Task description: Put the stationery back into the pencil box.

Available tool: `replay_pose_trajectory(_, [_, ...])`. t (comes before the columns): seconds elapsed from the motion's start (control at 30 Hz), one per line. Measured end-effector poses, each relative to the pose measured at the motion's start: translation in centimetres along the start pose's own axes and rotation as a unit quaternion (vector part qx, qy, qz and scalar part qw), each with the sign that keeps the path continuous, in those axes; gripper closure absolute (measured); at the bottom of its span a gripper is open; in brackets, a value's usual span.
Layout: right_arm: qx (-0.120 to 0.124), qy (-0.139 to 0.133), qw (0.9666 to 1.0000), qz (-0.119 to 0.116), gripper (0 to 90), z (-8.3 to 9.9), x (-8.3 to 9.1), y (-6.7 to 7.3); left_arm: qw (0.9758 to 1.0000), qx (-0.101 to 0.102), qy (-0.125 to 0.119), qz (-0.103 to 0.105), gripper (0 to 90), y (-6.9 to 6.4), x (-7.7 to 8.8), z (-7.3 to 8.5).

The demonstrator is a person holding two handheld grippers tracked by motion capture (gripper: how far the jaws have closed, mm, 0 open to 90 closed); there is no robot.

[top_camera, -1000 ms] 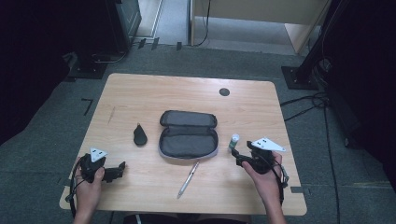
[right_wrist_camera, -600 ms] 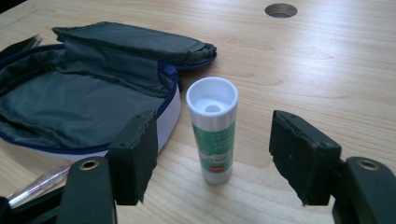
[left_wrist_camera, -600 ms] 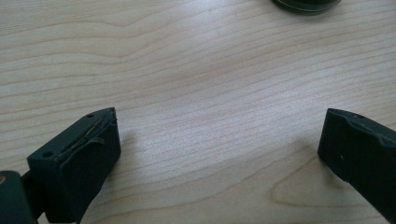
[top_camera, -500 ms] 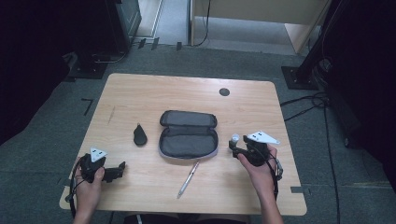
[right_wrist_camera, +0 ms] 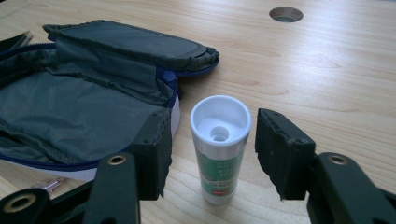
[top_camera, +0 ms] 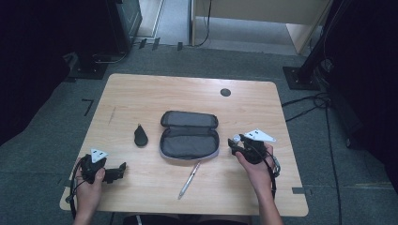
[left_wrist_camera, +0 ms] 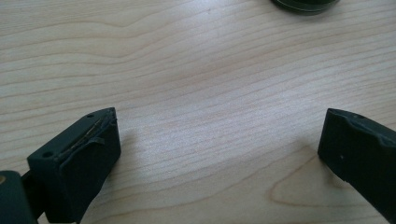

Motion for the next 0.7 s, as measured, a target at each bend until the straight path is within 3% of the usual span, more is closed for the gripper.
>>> replay_pose_trajectory(0.2, [0.011,0.003,0.9999,0.012,65.4,0.2,0.1,0.1,1.0,0.0,0.0,0.0,0.0,0.0,0.0,0.0])
replay_pose_trajectory(0.4, [0.008,0.003,0.9998,0.019,66.5,0.3,0.4,-0.2,1.0,-0.001,0.001,0.0,0.0,0.0,0.0,0.0])
replay_pose_trajectory(0.7, [0.01,-0.016,0.9998,0.006,66.4,-0.8,1.9,0.5,1.0,-0.001,0.0,0.0,0.0,0.0,0.0,0.0])
Point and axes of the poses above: each handheld gripper's, and its own axes: x roughly backward along the jaws, z roughly out of its underside, y roughly to its left, the point moved 6 cm from there along -x, roughly forward along the jaws, and after that the axes turned 11 degrees about y, right-handed, at the moved point
